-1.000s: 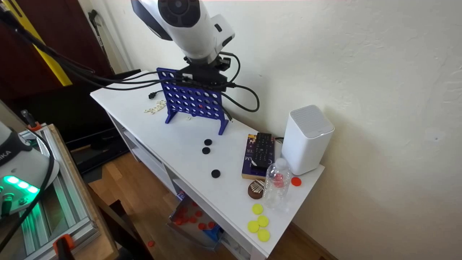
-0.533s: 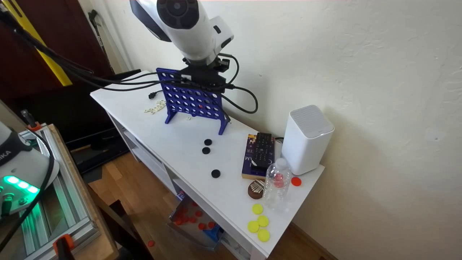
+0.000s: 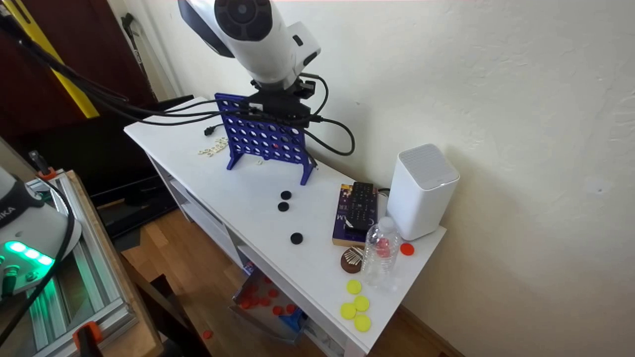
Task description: Put one black chip on top of the blue gameboard.
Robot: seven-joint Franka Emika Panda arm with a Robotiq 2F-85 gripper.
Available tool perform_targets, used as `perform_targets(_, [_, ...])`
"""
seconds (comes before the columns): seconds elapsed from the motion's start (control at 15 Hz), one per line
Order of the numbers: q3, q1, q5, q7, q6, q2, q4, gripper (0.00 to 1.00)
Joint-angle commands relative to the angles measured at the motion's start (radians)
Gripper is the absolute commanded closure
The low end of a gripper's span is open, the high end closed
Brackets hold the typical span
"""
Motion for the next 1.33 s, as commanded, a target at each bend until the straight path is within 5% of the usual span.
perform_targets(0.0, [-0.008,0.011,0.081,-0.103,0.012,-0.005,-0.044,0.90])
perform_targets(0.87, [-0.046,0.007,0.165,-0.232,-0.045,-0.009,-0.091,0.90])
perform_targets(0.93, [-0.047,0.009,0.165,-0.228,-0.043,-0.010,-0.091,0.56])
perform_targets(1.0, [-0.047,0.009,0.165,-0.227,-0.042,-0.011,-0.092,0.38])
perform_targets(1.27, [-0.046,0.012,0.164,-0.222,-0.044,-0.015,-0.095,0.11])
